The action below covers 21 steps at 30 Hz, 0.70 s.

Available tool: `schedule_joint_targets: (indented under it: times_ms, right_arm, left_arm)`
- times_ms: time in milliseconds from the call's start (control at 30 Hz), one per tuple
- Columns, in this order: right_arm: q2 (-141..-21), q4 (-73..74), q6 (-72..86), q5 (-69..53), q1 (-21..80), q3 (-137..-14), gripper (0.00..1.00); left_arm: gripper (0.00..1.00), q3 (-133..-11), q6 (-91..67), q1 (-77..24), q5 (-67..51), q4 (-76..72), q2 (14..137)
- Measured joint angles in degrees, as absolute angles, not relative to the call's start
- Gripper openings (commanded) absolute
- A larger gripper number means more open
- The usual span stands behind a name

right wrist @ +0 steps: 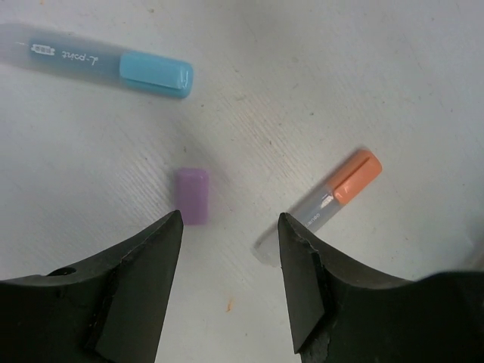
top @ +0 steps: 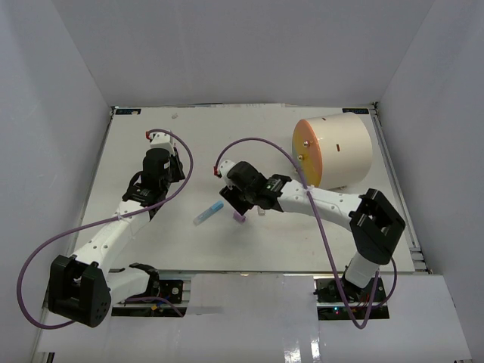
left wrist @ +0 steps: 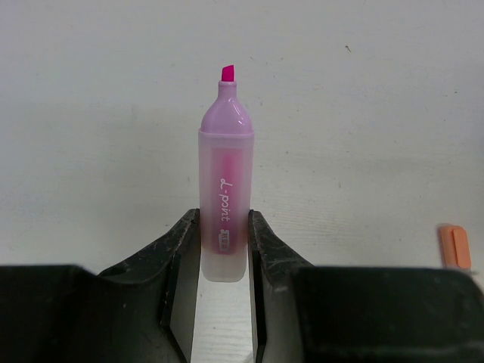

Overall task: Sort the stationery into containers
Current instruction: Pick up the pen cap from the center of the board.

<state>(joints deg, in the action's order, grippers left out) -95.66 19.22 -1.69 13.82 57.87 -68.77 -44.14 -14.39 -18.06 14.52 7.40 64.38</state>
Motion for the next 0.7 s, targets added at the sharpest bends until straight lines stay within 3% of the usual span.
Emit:
schedule_joint_targets:
  times_ms: [700]
  right_arm:
    - [-112.0,27.1,-0.6,6.9,57.9,-78.2,0.54]
  left_arm:
    - [0.1,-44.1,-14.4,-18.1,14.6,7.4,63.9]
